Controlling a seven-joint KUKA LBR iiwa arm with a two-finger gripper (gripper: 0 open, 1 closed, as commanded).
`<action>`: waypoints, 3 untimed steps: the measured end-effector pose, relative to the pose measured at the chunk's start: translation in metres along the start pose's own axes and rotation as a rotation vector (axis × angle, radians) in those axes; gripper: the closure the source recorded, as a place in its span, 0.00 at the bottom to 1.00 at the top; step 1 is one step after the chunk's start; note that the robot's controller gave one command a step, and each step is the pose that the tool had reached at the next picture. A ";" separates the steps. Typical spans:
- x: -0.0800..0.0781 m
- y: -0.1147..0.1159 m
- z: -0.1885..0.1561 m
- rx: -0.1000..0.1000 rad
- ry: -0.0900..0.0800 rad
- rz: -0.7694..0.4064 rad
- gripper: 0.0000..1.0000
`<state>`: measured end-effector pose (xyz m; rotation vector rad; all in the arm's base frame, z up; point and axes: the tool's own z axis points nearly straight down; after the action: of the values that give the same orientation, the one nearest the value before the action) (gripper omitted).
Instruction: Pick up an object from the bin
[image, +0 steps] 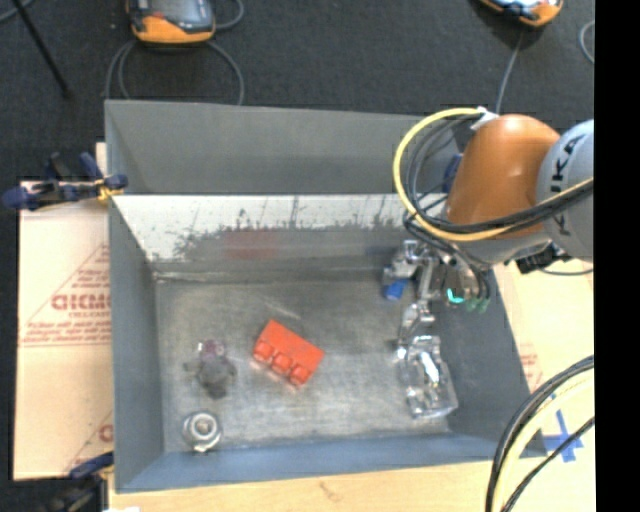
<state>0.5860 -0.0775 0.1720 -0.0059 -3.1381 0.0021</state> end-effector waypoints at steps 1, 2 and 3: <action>-0.049 0.081 0.027 -0.003 -0.009 -0.227 0.00; -0.001 0.135 0.050 -0.003 -0.003 -0.371 0.00; 0.045 0.156 0.083 0.000 -0.003 -0.611 0.00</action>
Offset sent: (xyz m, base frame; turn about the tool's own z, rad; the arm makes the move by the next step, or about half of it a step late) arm 0.0481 0.0793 -0.0275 -0.2250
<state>0.5413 0.0783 0.0887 0.9394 -2.9976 -0.0001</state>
